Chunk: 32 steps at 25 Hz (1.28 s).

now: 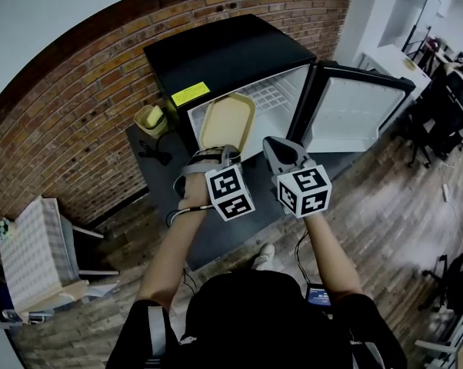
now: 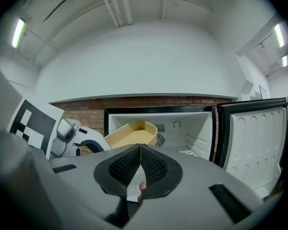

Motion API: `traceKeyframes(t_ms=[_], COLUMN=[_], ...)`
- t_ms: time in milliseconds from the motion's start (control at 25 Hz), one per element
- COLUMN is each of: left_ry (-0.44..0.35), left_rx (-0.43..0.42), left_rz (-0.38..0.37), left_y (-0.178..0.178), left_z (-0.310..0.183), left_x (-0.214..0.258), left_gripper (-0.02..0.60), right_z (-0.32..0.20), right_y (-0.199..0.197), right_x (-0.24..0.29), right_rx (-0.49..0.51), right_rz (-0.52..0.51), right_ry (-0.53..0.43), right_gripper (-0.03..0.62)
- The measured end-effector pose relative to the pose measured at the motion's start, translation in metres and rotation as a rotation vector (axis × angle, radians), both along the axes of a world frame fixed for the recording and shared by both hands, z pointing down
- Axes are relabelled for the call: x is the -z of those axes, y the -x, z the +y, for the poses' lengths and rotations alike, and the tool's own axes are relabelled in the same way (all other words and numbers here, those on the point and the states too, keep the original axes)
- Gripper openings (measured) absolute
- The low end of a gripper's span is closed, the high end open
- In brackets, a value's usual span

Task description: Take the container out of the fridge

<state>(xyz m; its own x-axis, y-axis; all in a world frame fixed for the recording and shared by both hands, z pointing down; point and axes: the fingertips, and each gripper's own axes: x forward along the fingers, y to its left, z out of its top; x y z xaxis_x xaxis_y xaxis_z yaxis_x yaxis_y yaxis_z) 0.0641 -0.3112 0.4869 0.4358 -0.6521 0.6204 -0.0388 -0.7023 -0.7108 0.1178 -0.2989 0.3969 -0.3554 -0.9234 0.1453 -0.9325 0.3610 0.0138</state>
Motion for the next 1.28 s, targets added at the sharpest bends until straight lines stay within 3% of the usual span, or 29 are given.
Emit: traceKeyframes(t_ms=[760,1280], left_ry=[-0.004,-0.009], left_rx=[-0.041,-0.068], left_rz=[0.007,0.020], left_y=[0.049,0.042], left_z=[0.070,0.089], left_x=[-0.007,-0.006], left_gripper=[0.035,0.035], right_z=[0.073,0.094], right_y=[0.047,0.046], right_x=[-0.007,-0.006], right_rx=[-0.065,-0.089], right_rz=[0.000,0.012], right_ry=[-0.007,-0.019], right_gripper=[0.040,0.040])
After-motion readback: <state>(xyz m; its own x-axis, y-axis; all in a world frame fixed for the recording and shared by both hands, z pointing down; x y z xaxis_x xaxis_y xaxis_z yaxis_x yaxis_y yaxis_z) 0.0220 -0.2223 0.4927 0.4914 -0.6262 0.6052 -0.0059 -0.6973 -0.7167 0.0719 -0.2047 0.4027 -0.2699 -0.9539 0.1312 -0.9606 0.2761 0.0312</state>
